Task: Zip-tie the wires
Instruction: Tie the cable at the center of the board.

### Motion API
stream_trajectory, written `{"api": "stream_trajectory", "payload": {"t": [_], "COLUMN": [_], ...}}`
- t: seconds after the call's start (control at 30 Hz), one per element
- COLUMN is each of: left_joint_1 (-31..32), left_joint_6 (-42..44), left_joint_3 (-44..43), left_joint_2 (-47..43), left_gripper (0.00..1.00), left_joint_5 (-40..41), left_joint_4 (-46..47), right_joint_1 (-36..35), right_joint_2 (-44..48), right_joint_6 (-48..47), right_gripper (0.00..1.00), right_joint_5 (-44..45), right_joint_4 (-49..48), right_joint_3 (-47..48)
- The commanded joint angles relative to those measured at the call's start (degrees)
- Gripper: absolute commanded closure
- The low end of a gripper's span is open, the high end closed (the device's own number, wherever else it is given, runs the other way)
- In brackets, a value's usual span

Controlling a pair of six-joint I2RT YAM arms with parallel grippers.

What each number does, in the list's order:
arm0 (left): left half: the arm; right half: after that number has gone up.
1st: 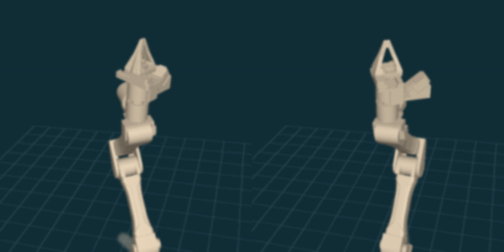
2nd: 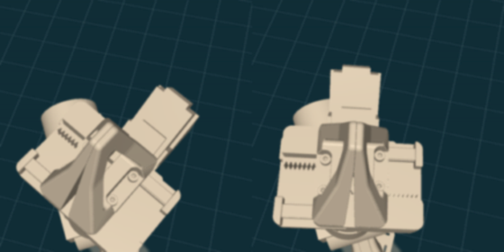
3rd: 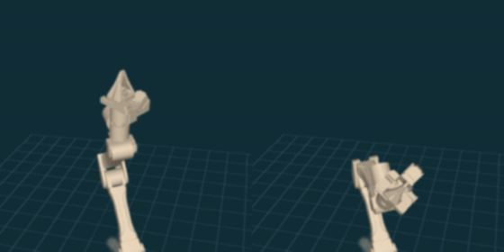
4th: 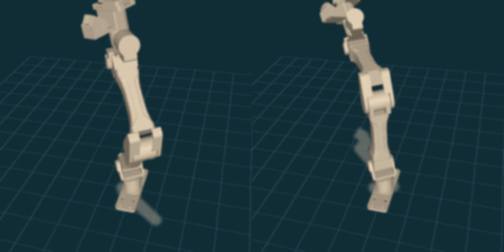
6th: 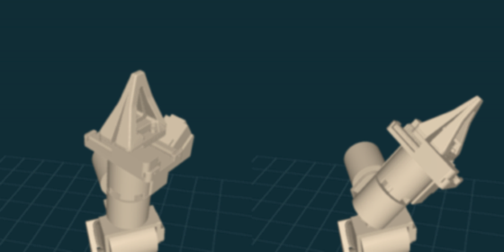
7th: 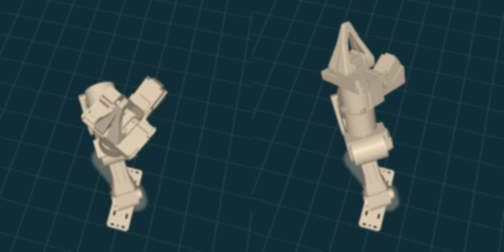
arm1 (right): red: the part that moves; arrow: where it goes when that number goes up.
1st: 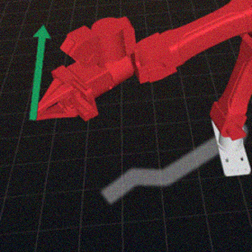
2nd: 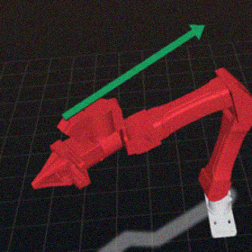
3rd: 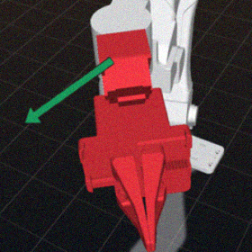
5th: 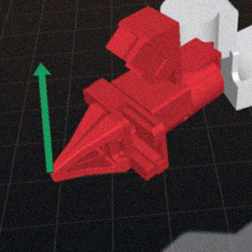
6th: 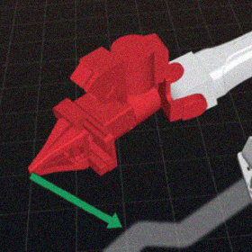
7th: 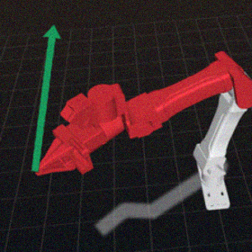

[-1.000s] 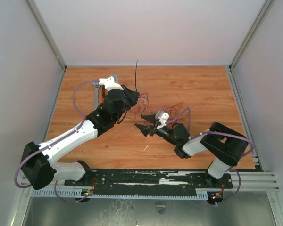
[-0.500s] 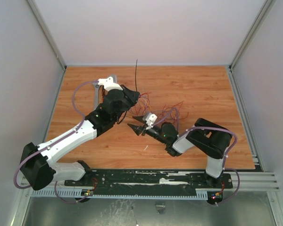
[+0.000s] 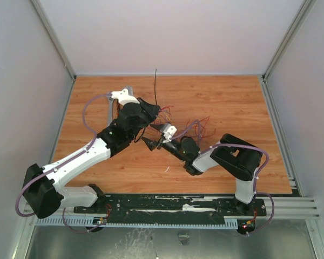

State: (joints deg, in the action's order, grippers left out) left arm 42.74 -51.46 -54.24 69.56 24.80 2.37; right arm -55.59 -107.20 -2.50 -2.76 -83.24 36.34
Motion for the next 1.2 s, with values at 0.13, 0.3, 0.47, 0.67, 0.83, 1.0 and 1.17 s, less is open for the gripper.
{"api": "stream_trajectory", "payload": {"t": [0.13,0.3,0.47,0.67,0.83,1.0,1.17], "left_joint_1": [-0.3,-0.3,-0.3,-0.3,-0.3,-0.3,-0.3], "left_joint_6": [-1.9,-2.2,-4.5,-8.5,-9.8,-10.4,-10.2], "left_joint_3": [1.2,1.7,1.5,2.1,2.6,3.1,3.9], "left_joint_2": [-2.4,-3.1,-3.6,-5.7,-6.3,-6.0,-6.1], "left_gripper": [1.00,1.00,1.00,1.00,1.00,1.00,1.00], "left_joint_5": [0.6,0.8,-1.3,-1.6,-0.9,-1.3,-1.3], "left_joint_4": [0.7,1.6,1.6,1.4,0.7,0.7,1.3], "right_joint_1": [0.0,0.0,0.0,0.0,0.0,0.2,0.5], "right_joint_2": [-1.1,-0.6,-1.3,1.0,4.2,6.5,7.0], "right_joint_6": [0.9,1.0,0.5,-0.1,-0.3,1.4,3.3], "right_gripper": [0.34,0.34,0.35,0.35,0.36,0.37,0.38], "right_joint_5": [1.5,0.2,-0.2,0.8,1.1,0.6,-1.3], "right_joint_4": [-24.0,-24.0,-24.0,-24.0,-24.0,-23.9,-23.8], "right_joint_3": [3.6,3.8,4.2,2.2,0.2,-0.5,-0.8]}}
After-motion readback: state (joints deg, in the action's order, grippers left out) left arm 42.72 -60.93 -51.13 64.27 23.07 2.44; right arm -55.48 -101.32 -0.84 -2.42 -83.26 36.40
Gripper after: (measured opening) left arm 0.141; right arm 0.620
